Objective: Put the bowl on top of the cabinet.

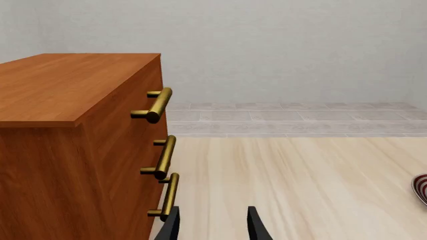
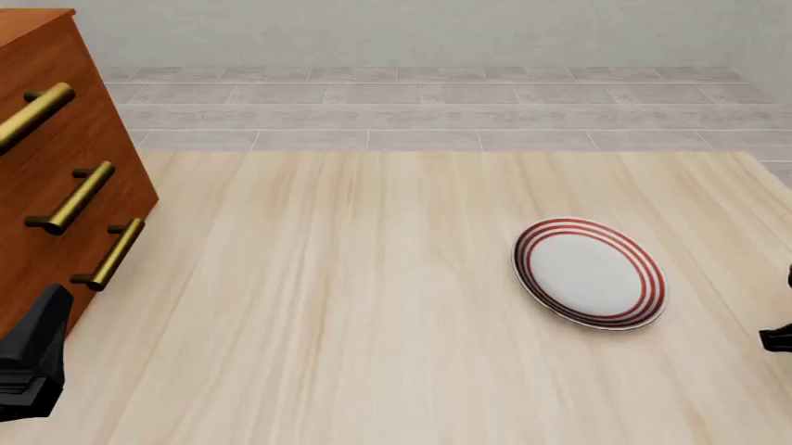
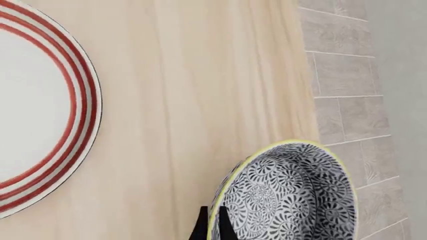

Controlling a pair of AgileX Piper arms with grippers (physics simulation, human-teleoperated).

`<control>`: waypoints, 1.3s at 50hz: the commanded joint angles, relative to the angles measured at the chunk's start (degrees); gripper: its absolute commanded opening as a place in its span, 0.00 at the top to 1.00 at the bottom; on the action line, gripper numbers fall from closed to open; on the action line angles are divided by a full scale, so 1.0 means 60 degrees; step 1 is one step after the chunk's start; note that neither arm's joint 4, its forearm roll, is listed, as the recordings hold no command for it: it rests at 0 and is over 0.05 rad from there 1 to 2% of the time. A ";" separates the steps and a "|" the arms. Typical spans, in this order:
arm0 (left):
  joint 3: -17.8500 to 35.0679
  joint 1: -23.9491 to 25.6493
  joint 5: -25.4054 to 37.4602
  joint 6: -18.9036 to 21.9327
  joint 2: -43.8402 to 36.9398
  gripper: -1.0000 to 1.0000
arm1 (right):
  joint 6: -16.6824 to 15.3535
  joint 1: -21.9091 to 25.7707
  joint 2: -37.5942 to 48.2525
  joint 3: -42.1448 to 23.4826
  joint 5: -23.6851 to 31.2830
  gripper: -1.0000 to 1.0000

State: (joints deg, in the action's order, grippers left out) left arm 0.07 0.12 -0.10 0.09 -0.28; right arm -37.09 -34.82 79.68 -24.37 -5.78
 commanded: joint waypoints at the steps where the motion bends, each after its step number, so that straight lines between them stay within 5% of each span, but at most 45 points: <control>1: 0.0000 0.0001 0.0000 0.0000 0.0000 0.00 | 0.0112 0.0547 -0.1646 -0.0004 0.0904 1.00; 12: 0.0000 0.0000 0.0001 0.0000 -0.0001 0.00 | 0.0153 0.1816 -0.4490 -0.0041 0.2415 1.00; 13: 0.0000 0.0000 0.0000 0.0000 0.0000 0.00 | -0.0572 0.1990 -0.5135 0.0217 0.2335 1.00; 16: 0.0000 0.0001 0.0001 0.0000 -0.0001 0.00 | 0.0140 0.2461 -0.5495 -0.0012 0.2815 1.00; 18: 0.0000 -0.0001 0.0001 -0.0001 -0.0001 0.00 | -0.0251 0.2772 -0.6116 0.0149 0.2927 1.00; 34: 0.0000 0.0000 0.0000 0.0000 0.0000 0.00 | -0.0471 0.4024 -0.8120 -0.0766 0.5176 1.00; 65: 0.0000 -0.0001 0.0001 0.0000 -0.0001 0.00 | -0.2108 0.7014 -0.9215 -0.1086 0.5075 1.00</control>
State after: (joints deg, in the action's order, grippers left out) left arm 0.07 0.12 -0.10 0.09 -0.28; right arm -46.90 2.26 25.88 -30.47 25.68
